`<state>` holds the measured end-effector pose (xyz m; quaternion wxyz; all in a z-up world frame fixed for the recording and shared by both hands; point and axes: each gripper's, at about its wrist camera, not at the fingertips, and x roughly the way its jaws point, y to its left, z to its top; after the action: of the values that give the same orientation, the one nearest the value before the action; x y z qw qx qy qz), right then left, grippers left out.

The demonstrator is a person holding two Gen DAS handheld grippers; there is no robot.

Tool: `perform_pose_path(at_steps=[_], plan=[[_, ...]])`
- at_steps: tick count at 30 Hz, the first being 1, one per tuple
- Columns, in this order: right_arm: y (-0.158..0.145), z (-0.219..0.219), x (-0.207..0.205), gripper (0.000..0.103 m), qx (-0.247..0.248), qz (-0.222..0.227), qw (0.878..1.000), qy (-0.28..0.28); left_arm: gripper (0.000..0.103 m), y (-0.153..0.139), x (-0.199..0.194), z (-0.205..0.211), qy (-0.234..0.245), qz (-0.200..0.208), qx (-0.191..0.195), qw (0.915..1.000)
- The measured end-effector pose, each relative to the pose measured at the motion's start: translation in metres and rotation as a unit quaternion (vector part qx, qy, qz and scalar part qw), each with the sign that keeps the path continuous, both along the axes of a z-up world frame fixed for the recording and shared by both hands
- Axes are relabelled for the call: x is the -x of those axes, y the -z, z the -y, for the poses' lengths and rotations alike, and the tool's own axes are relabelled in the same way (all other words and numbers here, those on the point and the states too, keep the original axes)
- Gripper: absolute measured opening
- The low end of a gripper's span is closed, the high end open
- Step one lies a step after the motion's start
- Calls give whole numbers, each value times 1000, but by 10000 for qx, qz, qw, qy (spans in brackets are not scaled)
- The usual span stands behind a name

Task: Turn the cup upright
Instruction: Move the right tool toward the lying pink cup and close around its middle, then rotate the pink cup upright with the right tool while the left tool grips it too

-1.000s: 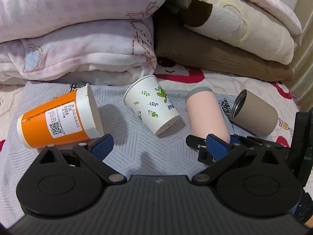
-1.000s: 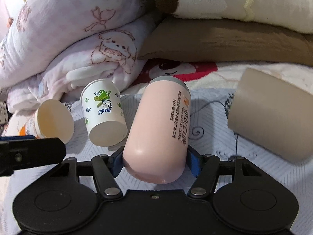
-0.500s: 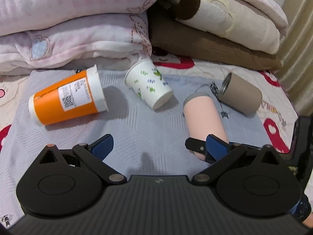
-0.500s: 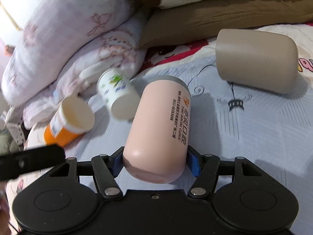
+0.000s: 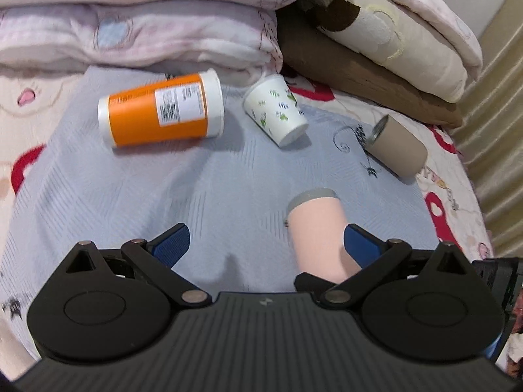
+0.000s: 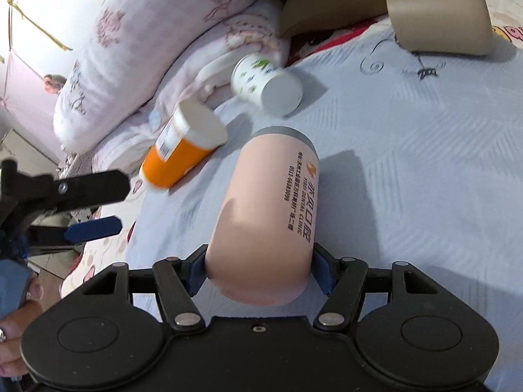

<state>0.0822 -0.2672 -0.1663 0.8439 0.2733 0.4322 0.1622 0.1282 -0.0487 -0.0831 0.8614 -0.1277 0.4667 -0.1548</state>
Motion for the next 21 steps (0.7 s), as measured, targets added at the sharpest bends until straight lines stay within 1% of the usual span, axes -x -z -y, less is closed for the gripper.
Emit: perform_pose_path(at_steps=[3, 5, 7, 9, 11, 14, 15, 16, 17, 19, 21], plan=[[1, -7, 12, 69, -221, -71, 9997, 59, 102, 10, 7, -1, 71, -175, 190, 9996], [1, -12, 17, 69, -290, -156, 9994, 84, 102, 17, 10, 1, 143, -260, 236, 9993], [2, -18, 20, 69, -230, -184, 9995, 62, 102, 23, 12, 3, 202, -295, 226, 9991], [4, -18, 22, 69, -280, -127, 9995, 106, 101, 29, 11, 5, 205, -347, 232, 9989], [3, -18, 21, 69, -272, -138, 9995, 115, 100, 36, 9, 5, 190, -401, 337, 9984], [2, -21, 22, 70, -107, -142, 9998, 47, 100, 46, 6, 6, 211, -402, 497, 9977], [0, -23, 22, 76, -47, -136, 9999, -6, 100, 50, 5, 6, 201, -359, 548, 9976], [-1, -24, 22, 85, 12, -118, 9999, -63, 100, 54, 5, 5, 190, -365, 590, 9974], [-3, -23, 24, 89, 89, -88, 9999, -86, 100, 60, 3, 4, 164, -459, 653, 9967], [-10, -20, 26, 91, 259, 79, 9996, -90, 98, 66, 1, 1, 161, -586, 881, 9943], [-13, -17, 24, 91, 384, 118, 9989, -237, 94, 69, 0, -3, 144, -590, 1036, 9928]])
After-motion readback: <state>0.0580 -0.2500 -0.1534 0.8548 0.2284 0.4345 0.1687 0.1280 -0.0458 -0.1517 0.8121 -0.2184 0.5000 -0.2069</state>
